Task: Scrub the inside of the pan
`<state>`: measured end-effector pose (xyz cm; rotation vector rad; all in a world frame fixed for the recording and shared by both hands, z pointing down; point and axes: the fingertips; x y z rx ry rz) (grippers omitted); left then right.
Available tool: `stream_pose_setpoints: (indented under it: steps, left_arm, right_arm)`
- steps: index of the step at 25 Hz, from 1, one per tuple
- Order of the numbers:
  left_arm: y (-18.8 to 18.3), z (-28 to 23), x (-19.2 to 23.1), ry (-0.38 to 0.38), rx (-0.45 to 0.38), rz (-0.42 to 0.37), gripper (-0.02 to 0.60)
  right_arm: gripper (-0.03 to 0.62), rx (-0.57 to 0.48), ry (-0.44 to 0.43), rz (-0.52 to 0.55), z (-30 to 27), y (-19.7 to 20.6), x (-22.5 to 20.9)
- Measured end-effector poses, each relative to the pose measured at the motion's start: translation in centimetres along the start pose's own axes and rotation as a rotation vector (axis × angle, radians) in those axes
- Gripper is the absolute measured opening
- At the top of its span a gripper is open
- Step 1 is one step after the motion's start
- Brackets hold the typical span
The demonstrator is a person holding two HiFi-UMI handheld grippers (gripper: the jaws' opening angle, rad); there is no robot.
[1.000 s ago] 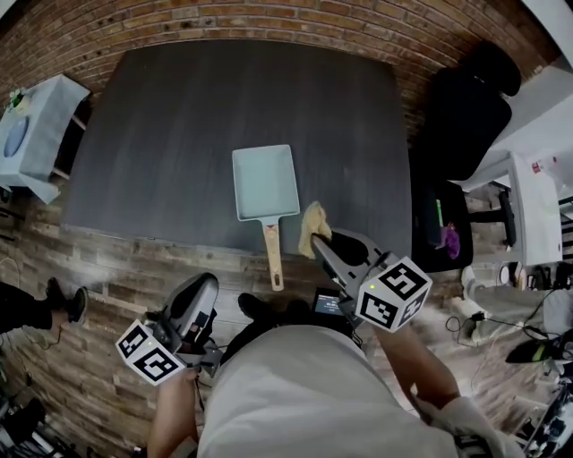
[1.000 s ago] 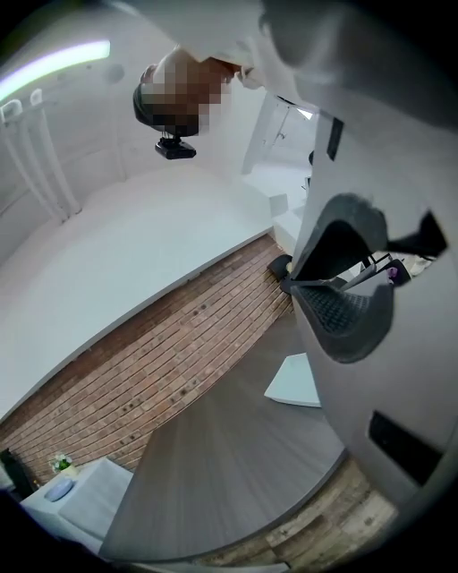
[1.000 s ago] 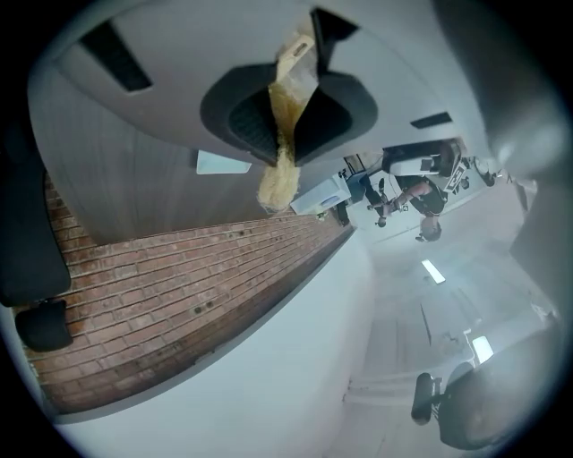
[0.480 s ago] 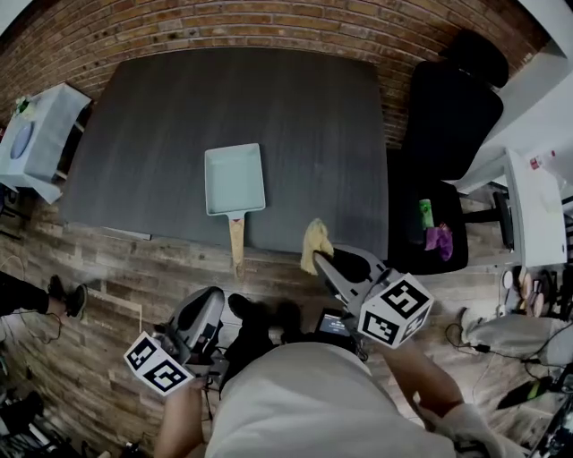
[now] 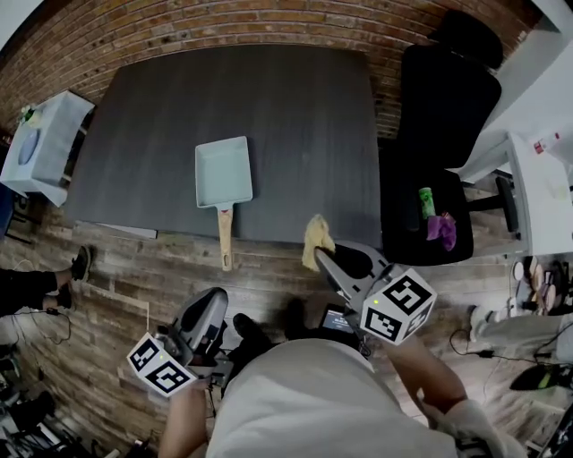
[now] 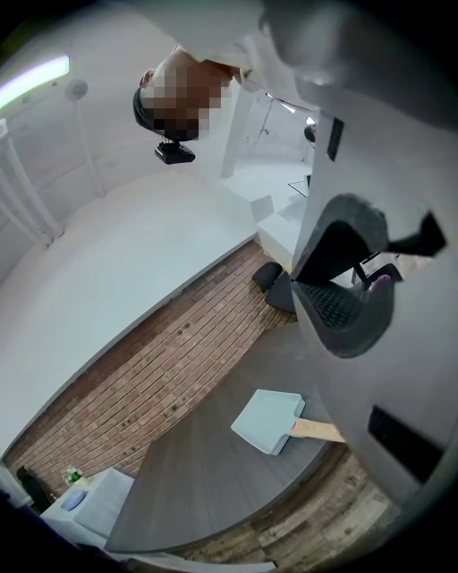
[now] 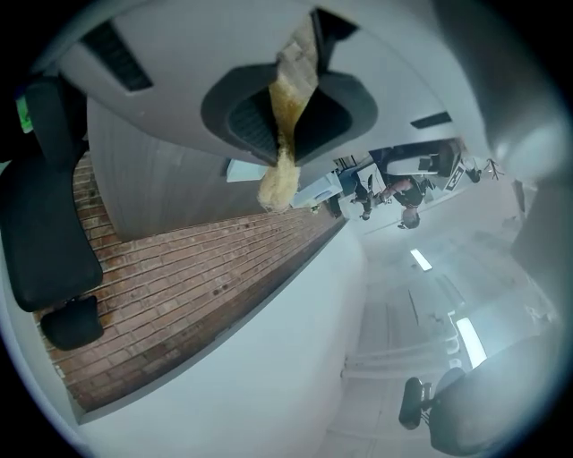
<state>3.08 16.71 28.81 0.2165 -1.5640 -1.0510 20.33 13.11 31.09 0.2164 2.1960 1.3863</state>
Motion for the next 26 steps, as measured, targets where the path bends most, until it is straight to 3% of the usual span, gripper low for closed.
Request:
stream_pose_setpoints:
  steps: [6, 13, 26]
  left_arm:
    - [-1.1, -0.8, -1.1, 0.027, 0.005, -0.033, 0.008]
    - [-1.1, 2.1, -0.2, 0.01, -0.014, -0.002, 0.009]
    - [-3.8, 5.5, -0.3, 0.095, 0.004, -0.002, 0.009]
  right_arm:
    - [0.055, -0.032, 0.029, -0.006, 0.6, -0.7, -0.7]
    - [0.055, -0.05, 0.035, 0.005, -0.3, -1.3, 1.2]
    - [0.055, -0.07, 0.061, -0.021, -1.1, -2.0, 6.2]
Point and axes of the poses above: the fingertips, and each gripper's own axes: z backward along the fingers, x to its left, y out of its underside, and after that the axes turned 9 degrees about y, right-handed
